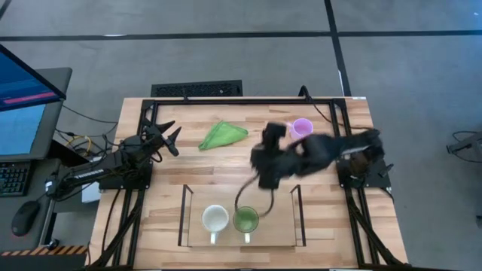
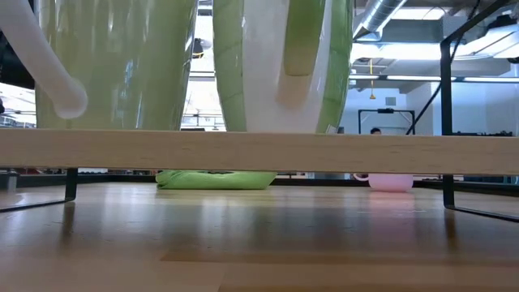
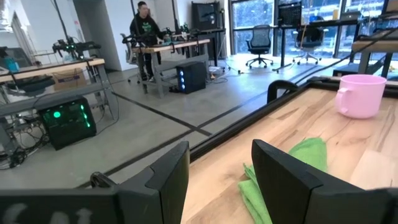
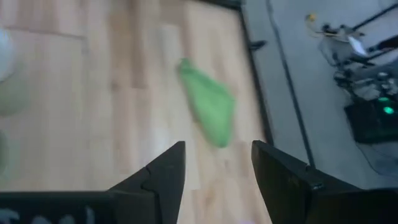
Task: Stack small to large cups/mugs on shelf
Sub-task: Put the pink mug on the shelf
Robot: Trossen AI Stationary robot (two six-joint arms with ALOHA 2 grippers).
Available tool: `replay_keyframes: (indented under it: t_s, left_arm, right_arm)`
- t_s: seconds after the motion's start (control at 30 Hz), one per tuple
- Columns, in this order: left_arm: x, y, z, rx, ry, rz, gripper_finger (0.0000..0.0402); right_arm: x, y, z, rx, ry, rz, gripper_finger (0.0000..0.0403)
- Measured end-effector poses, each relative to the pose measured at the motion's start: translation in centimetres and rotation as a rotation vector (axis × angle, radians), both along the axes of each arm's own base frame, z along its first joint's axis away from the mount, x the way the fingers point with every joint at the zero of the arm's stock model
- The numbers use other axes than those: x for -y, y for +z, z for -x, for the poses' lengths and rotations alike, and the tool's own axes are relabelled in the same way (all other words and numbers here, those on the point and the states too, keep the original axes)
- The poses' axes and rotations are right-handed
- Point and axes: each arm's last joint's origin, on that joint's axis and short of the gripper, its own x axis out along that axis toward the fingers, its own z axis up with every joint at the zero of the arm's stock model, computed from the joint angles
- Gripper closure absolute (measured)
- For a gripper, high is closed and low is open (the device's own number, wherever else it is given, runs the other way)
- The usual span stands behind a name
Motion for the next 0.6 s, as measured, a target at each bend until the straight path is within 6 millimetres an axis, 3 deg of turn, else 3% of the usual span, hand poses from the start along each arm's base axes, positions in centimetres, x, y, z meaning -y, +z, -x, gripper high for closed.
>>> replay_keyframes:
  t_s: [0.23, 0.6]
  left_arm:
    - [0.0, 0.0, 0.0, 0.0, 0.0, 0.001, 0.0235]
    - [0.0, 0.0, 0.0, 0.011, 0.001, 0.012, 0.0235]
  right_arm:
    - [6.4, 4.2, 4.4, 0.019, -0.044, 0.007, 0.0198]
    - [15.7, 7.5, 12.6, 0.087, -0.321, -0.069, 0.0198]
